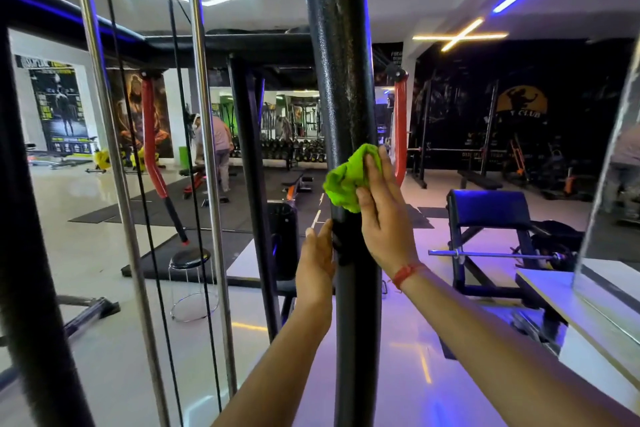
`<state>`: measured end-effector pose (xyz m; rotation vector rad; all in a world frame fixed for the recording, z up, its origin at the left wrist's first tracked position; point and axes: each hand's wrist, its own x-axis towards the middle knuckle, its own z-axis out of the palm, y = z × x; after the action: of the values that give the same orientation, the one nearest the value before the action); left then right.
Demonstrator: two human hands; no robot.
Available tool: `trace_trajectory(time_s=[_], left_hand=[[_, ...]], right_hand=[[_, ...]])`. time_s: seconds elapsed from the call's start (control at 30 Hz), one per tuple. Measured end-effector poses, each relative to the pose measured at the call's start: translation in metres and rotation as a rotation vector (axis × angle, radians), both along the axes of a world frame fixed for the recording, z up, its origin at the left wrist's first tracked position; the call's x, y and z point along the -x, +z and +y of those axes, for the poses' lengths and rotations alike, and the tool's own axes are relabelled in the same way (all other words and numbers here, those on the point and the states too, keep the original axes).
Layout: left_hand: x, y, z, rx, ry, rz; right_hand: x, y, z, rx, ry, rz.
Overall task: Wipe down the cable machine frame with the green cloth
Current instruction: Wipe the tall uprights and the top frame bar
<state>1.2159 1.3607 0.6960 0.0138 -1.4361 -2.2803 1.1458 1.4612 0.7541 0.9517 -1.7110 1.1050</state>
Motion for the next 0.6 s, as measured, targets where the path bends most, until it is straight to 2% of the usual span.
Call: trace_trajectory(time_s=[0.13, 0.2, 0.33, 0.4, 0.5, 0.6], left_hand=[[0.000, 0.009, -0.003, -0.149, 0.009, -0.013], [0.003, 0.010, -0.006, -0.133, -0.014, -0.008], [0.001, 0.014, -0.009, -0.140, -0.077, 0.009], [0.002, 0.019, -0.010, -0.059, -0.069, 0.041], [0.000, 0.039, -0.012, -0.123, -0.102, 0.106], [0.010, 0.055, -0.014, -0.116, -0.067, 0.136]], right_hand=[[-0.008, -0.065, 0.010, -0.277, -0.115, 0.145], [-0.003, -0.056, 0.015, -0.372, -0.130, 0.248], [0.005, 0.015, 0.007, -0.307, -0.177, 0.270], [0.004, 0.016, 0.003, -0.294, -0.196, 0.256], [-0.002, -0.009, 0.002, -0.295, -0.192, 0.250], [-0.001, 0.015, -0.004, -0.214, -0.200, 0.247]])
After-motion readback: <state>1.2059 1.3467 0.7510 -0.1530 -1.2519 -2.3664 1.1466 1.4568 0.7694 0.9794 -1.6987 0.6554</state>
